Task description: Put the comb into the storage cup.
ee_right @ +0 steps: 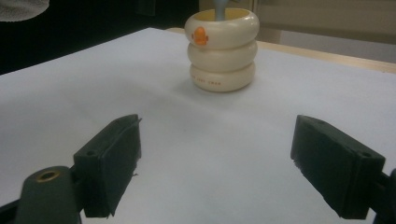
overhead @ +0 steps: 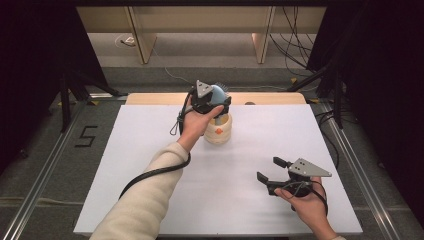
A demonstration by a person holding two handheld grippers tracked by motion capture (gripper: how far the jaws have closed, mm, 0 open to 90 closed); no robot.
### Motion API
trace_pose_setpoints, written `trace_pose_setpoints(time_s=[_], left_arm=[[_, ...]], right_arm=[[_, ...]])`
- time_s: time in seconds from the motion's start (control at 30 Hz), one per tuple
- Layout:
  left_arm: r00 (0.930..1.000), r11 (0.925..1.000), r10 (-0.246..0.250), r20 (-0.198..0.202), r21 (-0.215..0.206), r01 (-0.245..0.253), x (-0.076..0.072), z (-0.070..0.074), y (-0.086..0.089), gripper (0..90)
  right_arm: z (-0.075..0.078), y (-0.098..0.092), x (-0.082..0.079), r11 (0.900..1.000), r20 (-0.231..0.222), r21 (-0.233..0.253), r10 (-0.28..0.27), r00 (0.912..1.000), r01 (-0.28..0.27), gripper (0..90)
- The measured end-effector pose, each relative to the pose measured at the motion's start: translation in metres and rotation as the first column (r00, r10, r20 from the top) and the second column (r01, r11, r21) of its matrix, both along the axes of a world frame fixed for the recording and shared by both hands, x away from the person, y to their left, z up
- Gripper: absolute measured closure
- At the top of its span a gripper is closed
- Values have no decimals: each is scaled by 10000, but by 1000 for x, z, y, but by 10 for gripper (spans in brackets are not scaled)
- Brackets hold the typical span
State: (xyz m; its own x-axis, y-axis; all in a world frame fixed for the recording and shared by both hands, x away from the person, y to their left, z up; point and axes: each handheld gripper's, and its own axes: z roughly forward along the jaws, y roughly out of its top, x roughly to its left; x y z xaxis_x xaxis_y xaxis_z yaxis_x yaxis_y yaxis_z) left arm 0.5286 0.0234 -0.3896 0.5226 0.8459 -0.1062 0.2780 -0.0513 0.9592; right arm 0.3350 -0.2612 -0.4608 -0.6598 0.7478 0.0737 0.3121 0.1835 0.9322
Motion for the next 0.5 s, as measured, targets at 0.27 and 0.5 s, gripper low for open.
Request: trace_pose_setpoints(time_s=[0.27,0.5], left_arm=[[10000,10000,23,-97,-61,-24,0,0,1,194],[9993,9996,180,-314,-233,-187,2,1,6,192]], right_arm=[[0,0,0,10000,11,-8,8,10000,-8,170],[0,0,0,10000,10,6,19,10000,-19,170]])
